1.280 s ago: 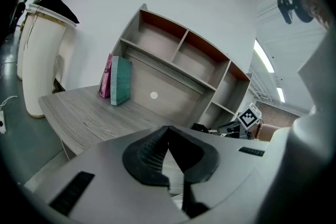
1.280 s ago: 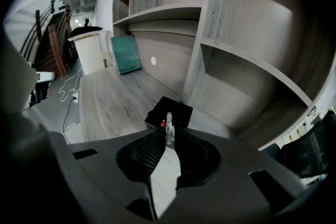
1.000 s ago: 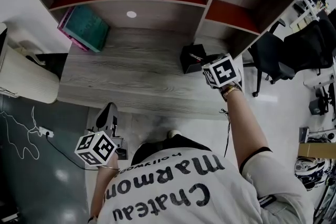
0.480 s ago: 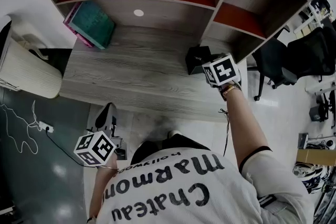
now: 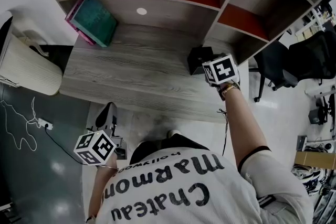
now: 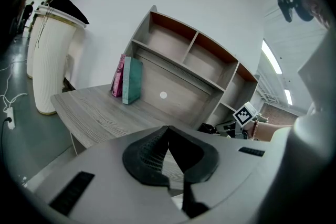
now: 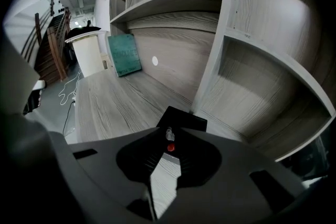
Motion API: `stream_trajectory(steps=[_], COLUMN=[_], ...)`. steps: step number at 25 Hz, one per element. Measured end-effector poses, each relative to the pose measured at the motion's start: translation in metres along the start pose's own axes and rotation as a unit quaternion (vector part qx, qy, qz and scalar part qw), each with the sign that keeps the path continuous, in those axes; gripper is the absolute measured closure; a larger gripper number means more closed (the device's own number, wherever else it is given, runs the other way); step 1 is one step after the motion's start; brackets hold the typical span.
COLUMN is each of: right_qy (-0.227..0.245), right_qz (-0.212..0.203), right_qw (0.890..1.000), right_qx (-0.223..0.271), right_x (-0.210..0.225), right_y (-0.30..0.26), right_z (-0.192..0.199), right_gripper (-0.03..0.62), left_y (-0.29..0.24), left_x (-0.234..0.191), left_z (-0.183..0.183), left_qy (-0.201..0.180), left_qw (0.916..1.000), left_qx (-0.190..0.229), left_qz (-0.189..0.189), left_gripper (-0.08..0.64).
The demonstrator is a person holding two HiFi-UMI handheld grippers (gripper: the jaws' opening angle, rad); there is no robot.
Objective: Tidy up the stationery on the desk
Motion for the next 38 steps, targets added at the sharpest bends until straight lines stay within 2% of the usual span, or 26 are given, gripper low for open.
stream_trajectory(steps=[9, 14, 21, 27, 32, 38], right_qy=[-0.051, -0.074, -0.125, -0.189, -0.231, -0.225], right_qz=[-0.023, -0.006, -0.007, -0.006, -0.018, -0.016], right_qw=[0.998, 0.997, 0.989, 0.971, 0.95, 0.93], right_qx=[0.016, 0.035, 0.081, 0.147, 0.211, 0.291], right_x=[0.005, 0.011, 0.02, 0.023, 0.014, -0.005], right_y=[-0.003, 0.004, 0.026, 0.06, 0.087, 0.124], right_z=[0.0, 0.0, -0.003, -0.001, 0.003, 0.004], right_gripper=[0.525, 0.511, 0.511, 0.557, 0.577, 0.578], left_y=[-0.002, -0.002, -0.009, -0.023, -0.038, -0.054], left_x=[0.001, 0.001, 0.01, 0.035, 0.063, 0.096], left_z=[0.0, -0.002, -0.013, -0.034, -0.052, -0.061], left_qy=[0.0, -0.001, -0.013, -0.048, -0.078, -0.106], left_qw=[1.0, 1.0, 0.9997, 0.9971, 0.9923, 0.9849], left_qx=[-0.001, 0.0, 0.004, 0.01, 0.016, 0.015], left_qz=[0.002, 0.005, 0.022, 0.057, 0.095, 0.135], left_gripper=[0.545, 0.545, 0.545, 0.545, 0.545, 0.545])
Point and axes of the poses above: the fingertips, and each gripper's own axes: y backward along the fingers, x to its right, z out of its underside, the point moved 2 cm from there along y, backward along the fingers, and after that the axes turned 11 degrees about -x, right-handed, at the moved point
